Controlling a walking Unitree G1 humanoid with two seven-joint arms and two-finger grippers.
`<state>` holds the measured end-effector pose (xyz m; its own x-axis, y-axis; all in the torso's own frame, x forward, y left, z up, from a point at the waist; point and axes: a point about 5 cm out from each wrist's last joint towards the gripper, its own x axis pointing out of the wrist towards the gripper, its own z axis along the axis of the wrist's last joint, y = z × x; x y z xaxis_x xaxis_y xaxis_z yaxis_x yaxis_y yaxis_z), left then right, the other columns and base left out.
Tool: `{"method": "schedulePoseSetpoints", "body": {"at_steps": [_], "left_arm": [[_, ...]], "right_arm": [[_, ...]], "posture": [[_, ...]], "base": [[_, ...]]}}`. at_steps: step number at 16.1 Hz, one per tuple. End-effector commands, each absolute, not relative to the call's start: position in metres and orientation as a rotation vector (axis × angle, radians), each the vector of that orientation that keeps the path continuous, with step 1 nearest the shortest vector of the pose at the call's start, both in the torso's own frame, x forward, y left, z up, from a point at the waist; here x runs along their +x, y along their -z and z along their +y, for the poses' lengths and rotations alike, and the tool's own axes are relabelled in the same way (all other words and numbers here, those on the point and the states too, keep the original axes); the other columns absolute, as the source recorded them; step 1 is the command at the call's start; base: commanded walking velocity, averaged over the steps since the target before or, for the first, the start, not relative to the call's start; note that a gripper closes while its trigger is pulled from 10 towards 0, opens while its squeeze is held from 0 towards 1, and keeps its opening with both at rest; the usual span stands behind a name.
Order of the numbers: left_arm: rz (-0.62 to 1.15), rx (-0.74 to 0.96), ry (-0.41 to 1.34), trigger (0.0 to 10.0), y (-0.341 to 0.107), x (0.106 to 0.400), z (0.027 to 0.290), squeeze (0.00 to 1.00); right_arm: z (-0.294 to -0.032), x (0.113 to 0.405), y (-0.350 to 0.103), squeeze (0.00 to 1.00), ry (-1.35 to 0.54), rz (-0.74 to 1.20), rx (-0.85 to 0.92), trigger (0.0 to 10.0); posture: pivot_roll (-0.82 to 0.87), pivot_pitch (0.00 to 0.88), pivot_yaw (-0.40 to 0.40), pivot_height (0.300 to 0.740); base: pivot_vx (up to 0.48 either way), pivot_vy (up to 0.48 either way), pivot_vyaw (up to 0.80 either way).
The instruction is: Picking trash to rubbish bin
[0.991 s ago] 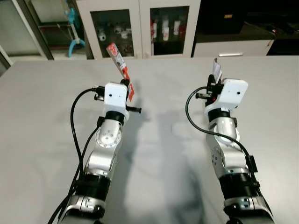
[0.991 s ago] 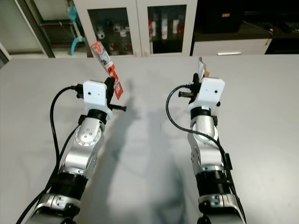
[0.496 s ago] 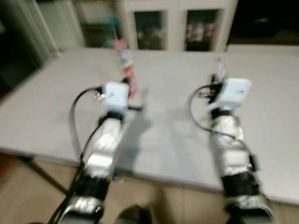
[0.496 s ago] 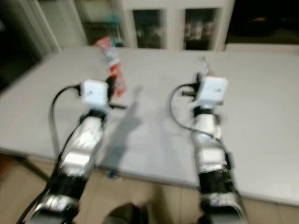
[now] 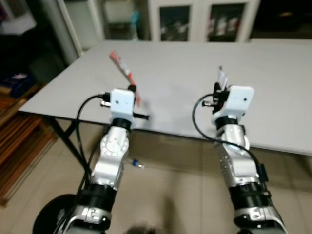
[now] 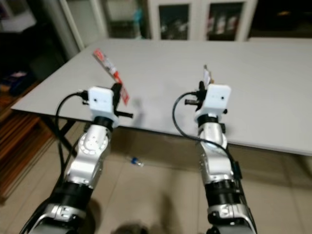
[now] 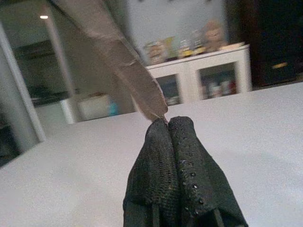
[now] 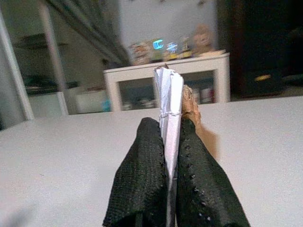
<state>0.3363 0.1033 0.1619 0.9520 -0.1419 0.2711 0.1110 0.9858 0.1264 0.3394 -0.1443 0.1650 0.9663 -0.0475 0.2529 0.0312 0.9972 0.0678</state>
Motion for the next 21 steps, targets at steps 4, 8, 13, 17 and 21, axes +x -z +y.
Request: {"method": "schedulePoseSetpoints", "body": {"at_steps": [4, 8, 13, 17, 21], "left_arm": [[-0.284, 0.119, 0.112, 10.0, -0.1631, 0.3369, 0.109, 0.0], [-0.284, 0.12, 0.113, 10.0, -0.1634, 0.3368, 0.1086, 0.0], [-0.283, 0.122, 0.112, 10.0, -0.1638, 0.3369, 0.1086, 0.0], [-0.279, 0.126, 0.11, 10.0, -0.1633, 0.3367, 0.1091, 0.0], [-0.254, 0.152, 0.098, 10.0, -0.1596, 0.3377, 0.1107, 0.0]], "right_arm": [[-0.1412, 0.3404, -0.1695, 0.0, 0.028, -0.264, 0.066, 10.0], [-0.1409, 0.3405, -0.1698, 0.0, 0.024, -0.261, 0.065, 10.0], [-0.1391, 0.3412, -0.1679, 0.0, 0.013, -0.242, 0.046, 10.0], [-0.1372, 0.3412, -0.1666, 0.0, 0.001, -0.231, 0.037, 10.0], [-0.1334, 0.3411, -0.1645, 0.0, -0.021, -0.218, 0.012, 10.0]], "posture": [[0.01, 0.011, 0.085, 0.74], [0.01, 0.019, 0.084, 0.74], [0.02, 0.029, 0.081, 0.74], [0.02, 0.032, 0.08, 0.74], [0.02, 0.037, 0.08, 0.74]], "base": [[-0.298, 0.0, 0.0], [-0.299, 0.0, 0.0], [-0.299, 0.0, 0.0], [-0.3, 0.0, 0.0], [-0.21, 0.0, 0.0]]}}
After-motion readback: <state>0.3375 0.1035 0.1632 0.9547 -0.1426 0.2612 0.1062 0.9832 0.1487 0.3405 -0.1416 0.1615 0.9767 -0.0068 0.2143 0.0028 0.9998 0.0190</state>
